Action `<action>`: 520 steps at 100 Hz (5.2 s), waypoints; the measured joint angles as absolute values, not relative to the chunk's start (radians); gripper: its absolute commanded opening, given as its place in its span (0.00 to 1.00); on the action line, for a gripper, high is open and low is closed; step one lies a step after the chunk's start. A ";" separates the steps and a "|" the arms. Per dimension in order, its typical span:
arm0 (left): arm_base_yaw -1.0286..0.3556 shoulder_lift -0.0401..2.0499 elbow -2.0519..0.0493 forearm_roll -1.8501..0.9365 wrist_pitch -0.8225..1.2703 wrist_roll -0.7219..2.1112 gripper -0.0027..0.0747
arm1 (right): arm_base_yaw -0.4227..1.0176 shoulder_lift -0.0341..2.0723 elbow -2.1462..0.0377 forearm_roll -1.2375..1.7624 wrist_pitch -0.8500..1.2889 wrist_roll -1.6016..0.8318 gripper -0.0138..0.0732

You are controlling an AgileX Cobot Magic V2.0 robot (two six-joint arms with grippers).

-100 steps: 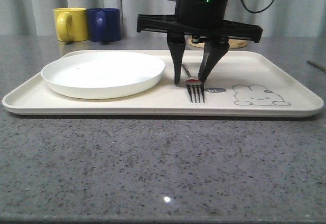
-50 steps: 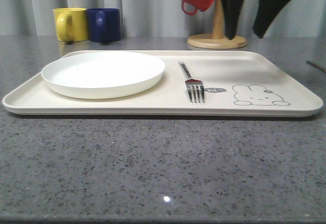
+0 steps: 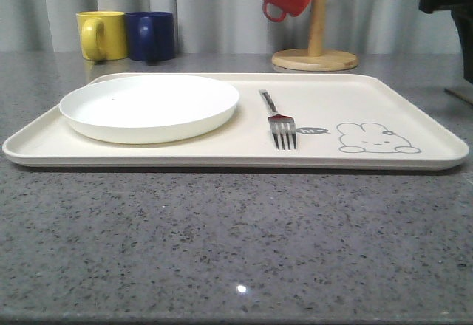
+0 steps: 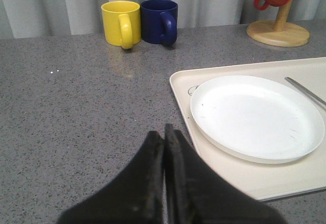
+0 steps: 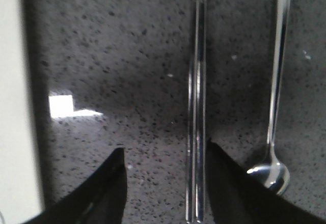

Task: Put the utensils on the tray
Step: 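Move the right gripper back over the steel chopsticks, then grasp the chopsticks with the right gripper and lift them, then lay the chopsticks on the tray beside the fork and release, then move the right gripper to the steel spoon and grasp it, then place the spoon on the tray beside the chopsticks and release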

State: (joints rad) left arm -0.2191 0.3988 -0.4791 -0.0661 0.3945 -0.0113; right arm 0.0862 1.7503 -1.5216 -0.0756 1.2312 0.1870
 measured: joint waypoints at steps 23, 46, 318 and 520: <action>-0.219 0.399 -0.479 -0.066 0.395 -0.011 0.01 | 0.016 1.750 -1.444 -0.047 1.231 0.159 0.59; -0.219 0.399 -0.479 -0.066 0.395 -0.011 0.01 | 0.004 1.750 -1.390 -0.022 1.227 0.151 0.59; -0.219 0.399 -0.479 -0.066 0.396 -0.011 0.01 | 0.429 1.644 -1.422 -0.011 1.116 0.473 0.62; -0.219 0.399 -0.479 -0.066 0.396 -0.011 0.01 | 0.126 1.580 -1.422 0.000 1.122 0.197 0.08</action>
State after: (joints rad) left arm -0.2191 0.3988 -0.4791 -0.0661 0.3960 -0.0113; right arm 0.1256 1.5795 -1.4218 0.0000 1.1219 0.1972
